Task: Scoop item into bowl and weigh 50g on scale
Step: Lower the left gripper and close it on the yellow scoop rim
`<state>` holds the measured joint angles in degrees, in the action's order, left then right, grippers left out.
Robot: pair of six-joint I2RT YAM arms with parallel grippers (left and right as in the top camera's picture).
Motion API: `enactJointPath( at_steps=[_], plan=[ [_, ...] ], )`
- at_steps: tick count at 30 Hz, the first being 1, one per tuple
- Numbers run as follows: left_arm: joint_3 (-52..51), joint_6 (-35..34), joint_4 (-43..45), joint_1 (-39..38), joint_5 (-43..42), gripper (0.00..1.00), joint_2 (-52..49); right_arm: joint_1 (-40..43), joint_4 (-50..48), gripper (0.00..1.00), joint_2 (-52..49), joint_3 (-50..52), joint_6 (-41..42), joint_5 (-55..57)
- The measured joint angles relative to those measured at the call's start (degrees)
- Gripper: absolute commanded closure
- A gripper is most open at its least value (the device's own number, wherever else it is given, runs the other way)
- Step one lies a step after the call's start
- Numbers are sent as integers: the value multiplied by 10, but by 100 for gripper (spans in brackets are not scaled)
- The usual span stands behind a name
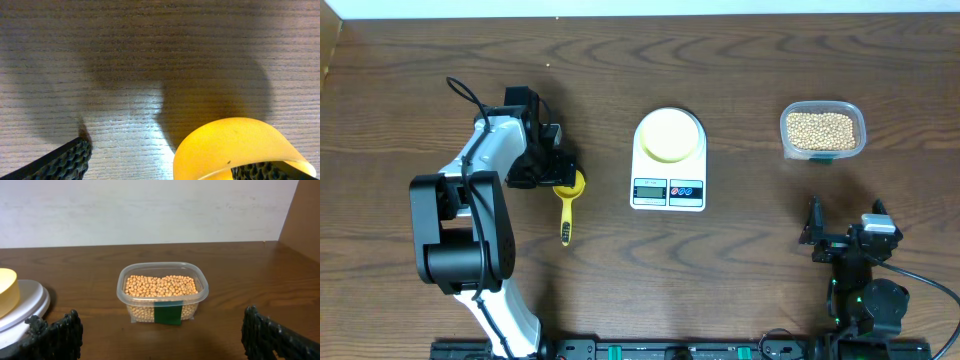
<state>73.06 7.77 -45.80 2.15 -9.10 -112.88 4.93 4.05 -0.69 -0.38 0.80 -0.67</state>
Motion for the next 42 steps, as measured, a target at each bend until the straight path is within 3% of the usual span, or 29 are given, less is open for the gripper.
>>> enactJointPath(
  at_steps=[10, 13, 14, 16, 20, 24, 42],
  plan=[
    [0, 0, 0, 0, 0, 12, 0, 0, 0, 1, 0, 0, 0, 0],
    [0, 2, 2, 0, 0, 33, 0, 0, 0, 1, 0, 0, 0, 0],
    [0, 2, 3, 0, 0, 36, 0, 0, 0, 1, 0, 0, 0, 0],
    [0, 2, 4, 0, 0, 53, -1, 0, 0, 1, 0, 0, 0, 0],
    [0, 3, 4, 0, 0, 69, -2, 0, 0, 1, 0, 0, 0, 0],
    [-2, 2, 13, 0, 0, 92, -2, 0, 0, 1, 0, 0, 0, 0],
    [-2, 2, 30, 0, -3, 92, -2, 0, 0, 1, 0, 0, 0, 0]
  ],
)
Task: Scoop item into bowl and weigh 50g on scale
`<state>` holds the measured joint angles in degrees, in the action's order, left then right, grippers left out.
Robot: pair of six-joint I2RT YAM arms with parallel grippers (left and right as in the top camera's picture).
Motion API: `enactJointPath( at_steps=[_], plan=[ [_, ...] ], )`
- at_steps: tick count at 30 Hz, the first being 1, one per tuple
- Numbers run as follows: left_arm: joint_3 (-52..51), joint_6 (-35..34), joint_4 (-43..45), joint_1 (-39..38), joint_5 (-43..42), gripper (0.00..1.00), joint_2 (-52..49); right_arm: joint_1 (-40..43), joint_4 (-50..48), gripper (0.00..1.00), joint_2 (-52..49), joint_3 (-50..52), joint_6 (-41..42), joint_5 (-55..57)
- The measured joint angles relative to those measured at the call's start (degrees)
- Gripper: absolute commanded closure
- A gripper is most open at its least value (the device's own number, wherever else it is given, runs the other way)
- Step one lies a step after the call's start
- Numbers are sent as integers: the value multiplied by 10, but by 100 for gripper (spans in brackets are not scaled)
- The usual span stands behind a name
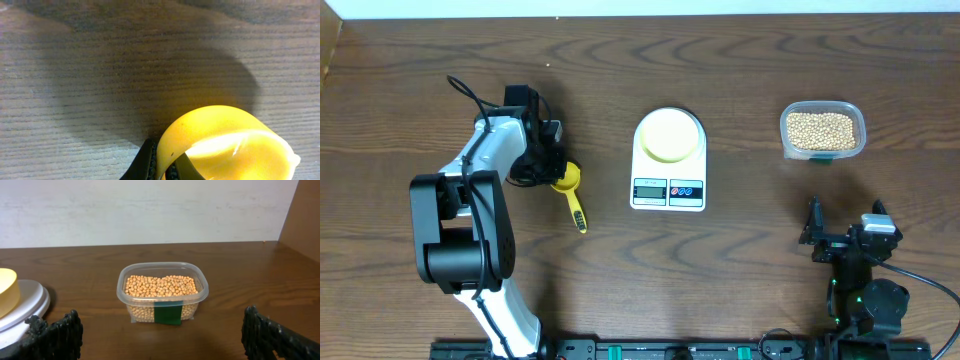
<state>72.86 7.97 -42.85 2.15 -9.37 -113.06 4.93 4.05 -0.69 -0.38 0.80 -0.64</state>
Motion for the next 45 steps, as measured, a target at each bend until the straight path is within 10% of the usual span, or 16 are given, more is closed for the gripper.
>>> enactJointPath(
  at_steps=[18, 35, 45],
  plan=[
    [0, -219, 32, 0, -96, 92, 0, 0, 0, 1, 0, 0, 0, 0],
    [-2, -242, 25, 12, -118, 93, 10, 0, 0, 1, 0, 0, 0, 0],
    [-5, -242, 52, 24, -113, 93, 179, 0, 0, 1, 0, 0, 0, 0]
  ],
)
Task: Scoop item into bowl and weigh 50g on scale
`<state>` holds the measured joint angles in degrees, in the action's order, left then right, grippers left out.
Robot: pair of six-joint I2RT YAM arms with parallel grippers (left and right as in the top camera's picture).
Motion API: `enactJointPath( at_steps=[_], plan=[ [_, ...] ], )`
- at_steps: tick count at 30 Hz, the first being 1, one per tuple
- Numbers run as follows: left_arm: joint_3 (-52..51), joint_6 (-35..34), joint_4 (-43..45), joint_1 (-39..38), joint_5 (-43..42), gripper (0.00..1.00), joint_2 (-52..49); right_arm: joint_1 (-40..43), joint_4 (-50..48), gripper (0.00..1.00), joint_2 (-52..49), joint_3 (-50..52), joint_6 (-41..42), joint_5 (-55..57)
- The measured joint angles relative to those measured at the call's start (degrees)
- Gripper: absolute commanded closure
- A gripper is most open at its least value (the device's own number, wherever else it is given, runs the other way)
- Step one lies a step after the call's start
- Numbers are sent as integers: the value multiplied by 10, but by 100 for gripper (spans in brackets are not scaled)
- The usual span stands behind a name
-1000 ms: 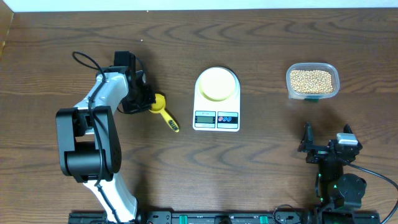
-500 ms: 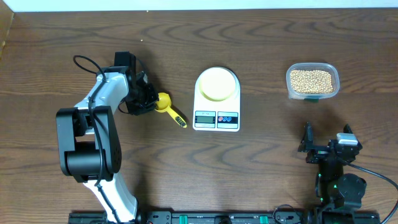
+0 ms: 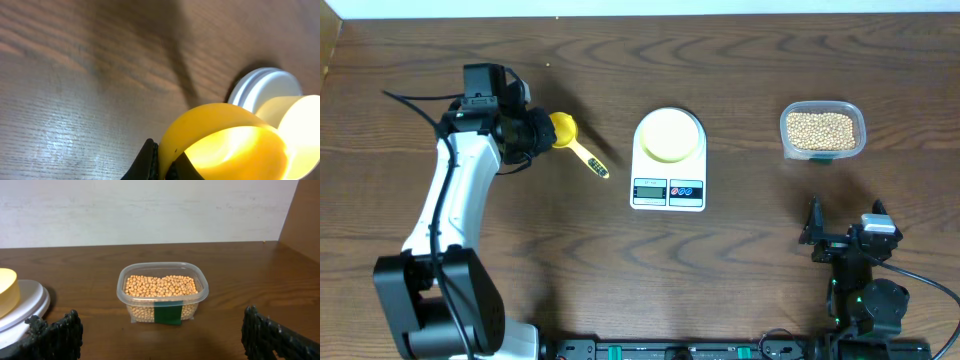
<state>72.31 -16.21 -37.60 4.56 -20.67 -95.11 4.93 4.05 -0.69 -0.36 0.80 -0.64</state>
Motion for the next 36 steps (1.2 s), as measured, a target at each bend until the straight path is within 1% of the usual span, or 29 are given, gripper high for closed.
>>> enactJointPath(
  at_steps=[3, 20, 25, 27, 29, 32, 36],
  plan=[
    [0, 1, 18, 0, 0, 93, 11, 0, 0, 1, 0, 0, 0, 0],
    [0, 1, 39, 0, 0, 93, 11, 0, -2, 1, 0, 0, 0, 0],
    [0, -3, 37, 0, 0, 93, 11, 0, -42, 1, 0, 0, -2, 22],
    [0, -12, 49, 0, 0, 93, 11, 0, -42, 1, 0, 0, 7, 36],
    [0, -29, 78, 0, 0, 92, 11, 0, -44, 1, 0, 0, 29, 49],
    [0, -57, 125, 0, 1, 92, 11, 0, -58, 1, 0, 0, 41, 54],
    [0, -90, 160, 0, 0, 93, 11, 0, -120, 1, -3, 0, 60, 59]
  ],
)
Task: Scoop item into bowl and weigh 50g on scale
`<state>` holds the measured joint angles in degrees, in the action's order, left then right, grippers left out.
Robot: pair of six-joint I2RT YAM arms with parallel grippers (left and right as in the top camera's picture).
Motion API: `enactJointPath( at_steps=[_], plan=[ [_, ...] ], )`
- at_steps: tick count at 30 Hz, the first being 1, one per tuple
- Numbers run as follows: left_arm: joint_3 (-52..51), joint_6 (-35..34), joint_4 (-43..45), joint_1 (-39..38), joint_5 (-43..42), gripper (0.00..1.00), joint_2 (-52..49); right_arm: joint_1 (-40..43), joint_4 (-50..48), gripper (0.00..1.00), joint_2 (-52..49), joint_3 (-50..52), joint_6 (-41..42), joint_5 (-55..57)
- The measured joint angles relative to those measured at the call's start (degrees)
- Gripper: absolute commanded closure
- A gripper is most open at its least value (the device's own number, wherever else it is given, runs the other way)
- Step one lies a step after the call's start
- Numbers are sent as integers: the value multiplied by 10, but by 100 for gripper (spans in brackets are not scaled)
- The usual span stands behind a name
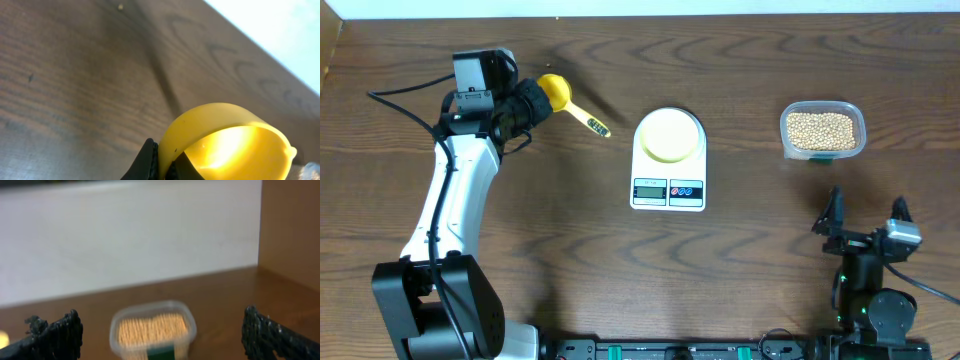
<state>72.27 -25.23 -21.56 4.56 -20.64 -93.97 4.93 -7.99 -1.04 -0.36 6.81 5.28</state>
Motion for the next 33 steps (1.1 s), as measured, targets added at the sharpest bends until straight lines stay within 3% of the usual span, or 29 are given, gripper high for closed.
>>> enactJointPath(
  at_steps=[7, 18, 28, 33],
  plan=[
    [0, -21, 52, 0, 0, 93, 0, 0, -23, 1, -60, -28, 13, 31],
    [0, -42, 84, 0, 62, 92, 0, 0, -45, 1, -382, -231, 17, 26],
    [0, -50, 85, 0, 73, 92, 0, 0, -80, 1, -722, -487, 18, -129],
    [0, -51, 85, 0, 79, 93, 0, -2, -77, 1, -857, -570, 63, -218]
  ],
)
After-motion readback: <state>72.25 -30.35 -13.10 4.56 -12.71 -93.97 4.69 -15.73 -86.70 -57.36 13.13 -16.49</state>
